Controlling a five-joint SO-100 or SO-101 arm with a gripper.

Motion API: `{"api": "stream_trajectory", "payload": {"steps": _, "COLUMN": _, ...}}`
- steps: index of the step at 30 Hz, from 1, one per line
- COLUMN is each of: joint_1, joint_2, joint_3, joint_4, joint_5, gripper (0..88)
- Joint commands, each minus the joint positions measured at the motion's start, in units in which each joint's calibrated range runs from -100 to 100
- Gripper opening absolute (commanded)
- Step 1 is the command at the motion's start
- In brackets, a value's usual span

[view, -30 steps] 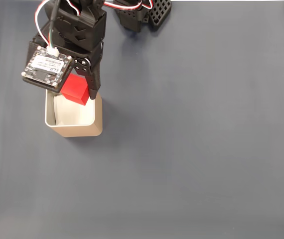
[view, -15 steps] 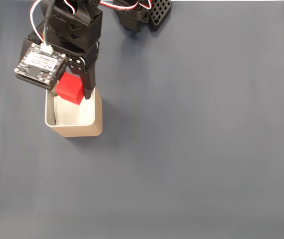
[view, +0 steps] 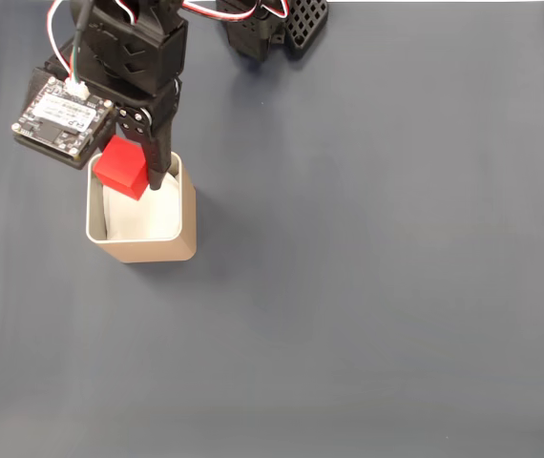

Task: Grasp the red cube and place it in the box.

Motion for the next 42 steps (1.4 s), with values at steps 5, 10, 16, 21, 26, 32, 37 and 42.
{"api": "stream_trajectory", "payload": {"steps": 5, "joint_1": 0.46, "joint_2": -0.23, "joint_3": -1.44, "joint_4": -1.76, "joint_5": -1.07, "gripper": 6.2}}
{"api": "stream_trajectory", "payload": {"steps": 10, "joint_1": 0.60, "joint_2": -0.23, "joint_3": -1.44, "joint_4": -3.81, "joint_5": -3.17, "gripper": 22.3}}
{"api": "stream_trajectory", "payload": {"steps": 16, "joint_1": 0.81, "joint_2": -0.58, "joint_3": -0.26, "joint_4": -3.81, "joint_5": -3.17, "gripper": 35.6}}
{"api": "stream_trajectory", "payload": {"steps": 21, "joint_1": 0.88, "joint_2": -0.75, "joint_3": 0.56, "joint_4": -3.90, "joint_5": -2.83, "gripper": 40.7}}
{"api": "stream_trajectory", "payload": {"steps": 26, "joint_1": 1.03, "joint_2": -0.84, "joint_3": 0.83, "joint_4": -3.90, "joint_5": -2.74, "gripper": 42.6}}
{"api": "stream_trajectory", "payload": {"steps": 32, "joint_1": 1.31, "joint_2": -0.93, "joint_3": 1.11, "joint_4": -3.90, "joint_5": -2.34, "gripper": 44.2}}
{"api": "stream_trajectory", "payload": {"steps": 37, "joint_1": 1.67, "joint_2": -1.19, "joint_3": 1.47, "joint_4": -4.72, "joint_5": -2.39, "gripper": 45.2}}
{"api": "stream_trajectory", "payload": {"steps": 42, "joint_1": 2.02, "joint_2": -1.53, "joint_3": 1.93, "joint_4": -5.13, "joint_5": -2.30, "gripper": 45.4}}
